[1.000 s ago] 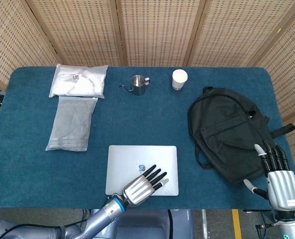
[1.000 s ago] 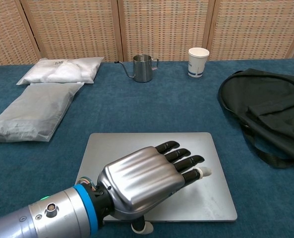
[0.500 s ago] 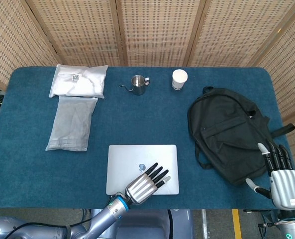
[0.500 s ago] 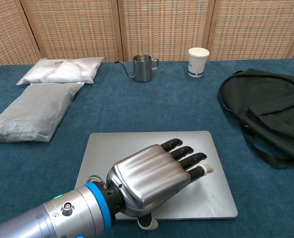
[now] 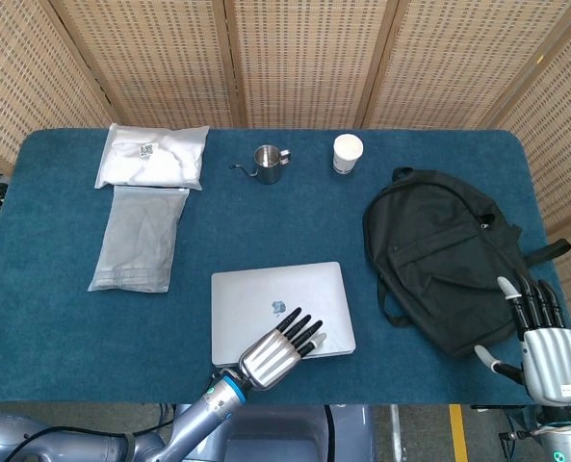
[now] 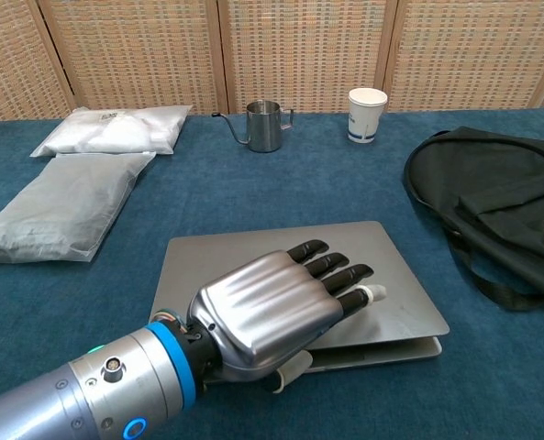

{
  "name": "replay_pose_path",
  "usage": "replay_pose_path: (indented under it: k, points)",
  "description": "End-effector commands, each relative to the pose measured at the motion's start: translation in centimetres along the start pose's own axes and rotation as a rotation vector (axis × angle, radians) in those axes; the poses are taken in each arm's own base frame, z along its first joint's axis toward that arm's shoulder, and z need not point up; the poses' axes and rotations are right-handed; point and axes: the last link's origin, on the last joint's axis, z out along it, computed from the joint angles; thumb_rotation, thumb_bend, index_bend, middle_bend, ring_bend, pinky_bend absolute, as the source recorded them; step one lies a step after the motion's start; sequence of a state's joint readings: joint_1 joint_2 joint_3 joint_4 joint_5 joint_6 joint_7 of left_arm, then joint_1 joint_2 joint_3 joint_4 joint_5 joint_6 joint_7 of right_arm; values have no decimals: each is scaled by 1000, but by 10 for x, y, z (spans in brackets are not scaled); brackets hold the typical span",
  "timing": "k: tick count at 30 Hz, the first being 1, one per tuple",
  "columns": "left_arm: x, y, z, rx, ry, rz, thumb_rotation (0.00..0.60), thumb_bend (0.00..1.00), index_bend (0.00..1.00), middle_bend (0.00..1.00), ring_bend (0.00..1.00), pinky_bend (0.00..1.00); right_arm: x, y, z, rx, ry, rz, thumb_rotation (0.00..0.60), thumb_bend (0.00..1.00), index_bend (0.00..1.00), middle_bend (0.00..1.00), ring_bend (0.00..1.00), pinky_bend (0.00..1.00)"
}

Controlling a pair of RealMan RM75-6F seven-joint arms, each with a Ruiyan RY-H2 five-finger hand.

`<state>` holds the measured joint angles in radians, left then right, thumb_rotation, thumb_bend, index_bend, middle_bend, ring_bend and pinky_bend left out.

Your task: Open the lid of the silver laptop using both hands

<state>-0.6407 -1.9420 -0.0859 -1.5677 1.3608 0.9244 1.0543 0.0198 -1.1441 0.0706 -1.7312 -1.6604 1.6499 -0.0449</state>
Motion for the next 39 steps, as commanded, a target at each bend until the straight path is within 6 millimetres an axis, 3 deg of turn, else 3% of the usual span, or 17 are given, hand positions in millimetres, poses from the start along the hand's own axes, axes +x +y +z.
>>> replay_pose_path:
  k: [1,9,19,24,39]
  points:
    - [3,-5,0,13,12,4,600,513,0,0,0,0,0,0,0,1,-1,0,600,27,19,0,0,0]
    - [15,-22,4,87,69,19,600,519,0,0,0,0,-1,-1,0,3,-1,1,600,26,20,0,0,0]
    - [54,-57,19,274,245,-74,600,538,0,0,0,0,-2,-3,-1,13,-9,3,600,28,19,0,0,0]
    - [46,-77,32,355,203,-88,600,538,0,0,0,0,-4,-5,0,17,-15,-2,600,28,19,0,0,0]
    - [28,-98,48,414,158,-106,600,538,0,0,0,0,-12,-9,1,41,-45,0,600,51,23,0,0,0]
